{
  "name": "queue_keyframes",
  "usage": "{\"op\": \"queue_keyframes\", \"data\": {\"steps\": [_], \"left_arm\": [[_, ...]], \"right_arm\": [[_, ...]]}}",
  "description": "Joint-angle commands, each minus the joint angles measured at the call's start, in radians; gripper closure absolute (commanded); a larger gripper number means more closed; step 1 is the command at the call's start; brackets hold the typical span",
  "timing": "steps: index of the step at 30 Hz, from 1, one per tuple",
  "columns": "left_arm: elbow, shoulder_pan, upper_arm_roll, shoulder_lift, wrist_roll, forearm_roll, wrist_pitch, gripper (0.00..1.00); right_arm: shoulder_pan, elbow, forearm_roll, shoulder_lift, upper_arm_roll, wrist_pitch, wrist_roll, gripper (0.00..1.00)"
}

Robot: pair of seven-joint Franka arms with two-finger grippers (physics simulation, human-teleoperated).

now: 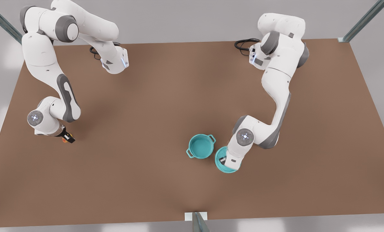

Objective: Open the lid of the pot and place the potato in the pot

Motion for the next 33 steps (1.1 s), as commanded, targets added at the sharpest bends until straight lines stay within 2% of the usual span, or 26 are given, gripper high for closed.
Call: {"op": "queue_keyframes", "data": {"steps": [1, 3, 5, 6, 8, 10, 11, 12, 13, 14, 19, 20, 21, 22, 23, 26, 33], "left_arm": [[0.001, 0.049, -0.007, 0.01, 0.529, -0.02, -0.079, 0.56], [0.001, 0.038, -0.015, 0.111, 0.617, -0.066, 0.082, 0.55], [0.002, 0.038, -0.009, 0.105, 0.706, -0.066, 0.055, 0.0], [0.063, 0.044, -0.01, 0.096, 0.707, -0.066, -0.048, 0.0], [0.109, 0.049, -0.012, 0.056, 0.704, -0.066, -0.128, 0.0], [0.154, 0.139, -0.013, -0.059, 0.854, -0.068, -0.381, 0.0], [0.146, 0.257, -0.022, -0.171, 0.934, -0.124, -0.606, 0.0], [0.035, 0.36, -0.022, -0.35, 0.925, -0.18, -0.699, 0.0], [-0.171, 0.385, -0.018, -0.534, 0.829, -0.174, -0.605, 0.0], [-0.22, 0.38, -0.019, -0.604, 0.819, -0.158, -0.574, 0.0], [-0.105, 0.382, -0.013, -0.515, 0.761, -0.161, -0.574, 0.0], [-0.075, 0.365, 0.077, -0.481, 0.873, -0.198, -0.58, 0.0], [-0.21, 0.242, 0.269, -0.576, 0.947, -0.333, -0.506, 0.0], [-0.421, 0.241, 0.271, -0.717, 0.959, -0.33, -0.378, 0.0], [-0.36, 0.258, 0.277, -0.694, 0.974, -0.333, -0.447, 0.0], [-0.355, 0.261, 0.278, -0.686, 0.961, -0.328, -0.449, 0.0], [-0.355, 0.296, 0.28, -0.691, 0.971, -0.336, -0.459, 0.0]], "right_arm": [[-0.002, 0.002, 0.0, 0.01, 0.0, 0.026, 0.01, 0.0], [-0.014, 0.002, -0.001, 0.013, 0.0, 0.027, -0.006, 0.0], [-0.014, 0.002, 0.0, 0.025, 0.0, 0.046, -0.006, 0.0], [-0.021, 0.002, -0.001, 0.025, 0.0, 0.047, -0.006, 0.0], [-0.028, 0.002, -0.001, 0.025, 0.012, 0.047, -0.004, 0.0], [-0.028, 0.002, 0.0, 0.025, 0.012, 0.047, -0.004, 0.0], [-0.028, 0.002, 0.0, 0.025, 0.015, 0.047, -0.004, 0.03], [-0.028, 0.002, 0.0, 0.025, 0.015, 0.047, -0.004, 0.08], [-0.03, 0.002, 0.0, 0.025, 0.015, 0.047, -0.004, 0.12], [-0.03, 0.002, 0.0, 0.025, 0.015, 0.047, -0.004, 0.14], [-0.054, 0.002, 0.0, 0.025, 0.035, 0.053, -0.004, 0.19], [-0.059, 0.002, 0.0, 0.025, 0.04, 0.053, -0.004, 0.22], [-0.059, 0.002, 0.0, 0.025, 0.04, 0.053, -0.004, 0.23], [-0.059, 0.004, 0.0, 0.025, 0.04, 0.055, -0.004, 0.26], [-0.059, 0.002, 0.0, 0.025, 0.04, 0.053, -0.004, 0.29], [-0.059, 0.002, 0.0, 0.025, 0.04, 0.053, -0.001, 0.37], [-0.059, 0.002, 0.003, 0.018, 0.045, 0.047, 0.002, 0.44]]}}
